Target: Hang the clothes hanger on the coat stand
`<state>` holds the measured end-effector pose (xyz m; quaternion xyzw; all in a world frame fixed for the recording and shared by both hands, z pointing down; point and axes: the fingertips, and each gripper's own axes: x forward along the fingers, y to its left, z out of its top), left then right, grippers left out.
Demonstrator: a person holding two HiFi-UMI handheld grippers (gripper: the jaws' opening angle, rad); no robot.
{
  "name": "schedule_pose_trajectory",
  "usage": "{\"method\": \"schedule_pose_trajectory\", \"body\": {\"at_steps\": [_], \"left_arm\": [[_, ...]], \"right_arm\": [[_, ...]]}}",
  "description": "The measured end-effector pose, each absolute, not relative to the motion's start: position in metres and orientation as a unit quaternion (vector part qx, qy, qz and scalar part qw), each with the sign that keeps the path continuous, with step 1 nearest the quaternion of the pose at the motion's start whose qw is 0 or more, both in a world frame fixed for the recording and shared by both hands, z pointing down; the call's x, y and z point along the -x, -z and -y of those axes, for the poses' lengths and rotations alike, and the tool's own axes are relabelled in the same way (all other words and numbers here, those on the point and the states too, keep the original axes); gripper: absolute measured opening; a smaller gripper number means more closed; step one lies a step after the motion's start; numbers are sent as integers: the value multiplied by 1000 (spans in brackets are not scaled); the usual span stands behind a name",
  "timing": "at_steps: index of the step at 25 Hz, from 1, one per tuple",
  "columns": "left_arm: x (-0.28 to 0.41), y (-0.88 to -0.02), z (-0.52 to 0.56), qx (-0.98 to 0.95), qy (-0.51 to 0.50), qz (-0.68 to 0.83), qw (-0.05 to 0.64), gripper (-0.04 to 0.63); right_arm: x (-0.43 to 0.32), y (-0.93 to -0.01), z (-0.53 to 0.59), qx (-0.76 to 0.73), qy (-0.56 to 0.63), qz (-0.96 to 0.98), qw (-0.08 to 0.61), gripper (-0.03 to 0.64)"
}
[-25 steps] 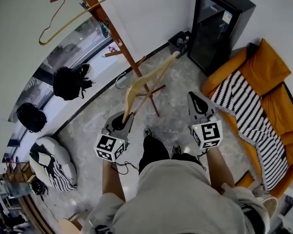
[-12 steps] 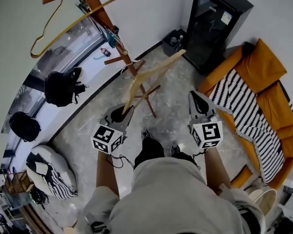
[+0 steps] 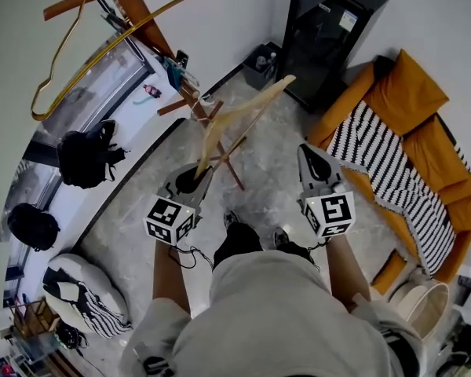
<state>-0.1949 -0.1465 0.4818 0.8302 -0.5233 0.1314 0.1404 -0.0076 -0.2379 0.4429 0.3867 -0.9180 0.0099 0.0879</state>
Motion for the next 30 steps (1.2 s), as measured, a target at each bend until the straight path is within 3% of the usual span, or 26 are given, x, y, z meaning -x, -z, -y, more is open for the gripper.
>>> {"method": "schedule_pose_trajectory", "body": {"at_steps": [30], "left_arm": [[224,-511,167,-845,-136,488,173,51]], "right_arm": [[31,-451,233,-432,-25,897,91,3]]}}
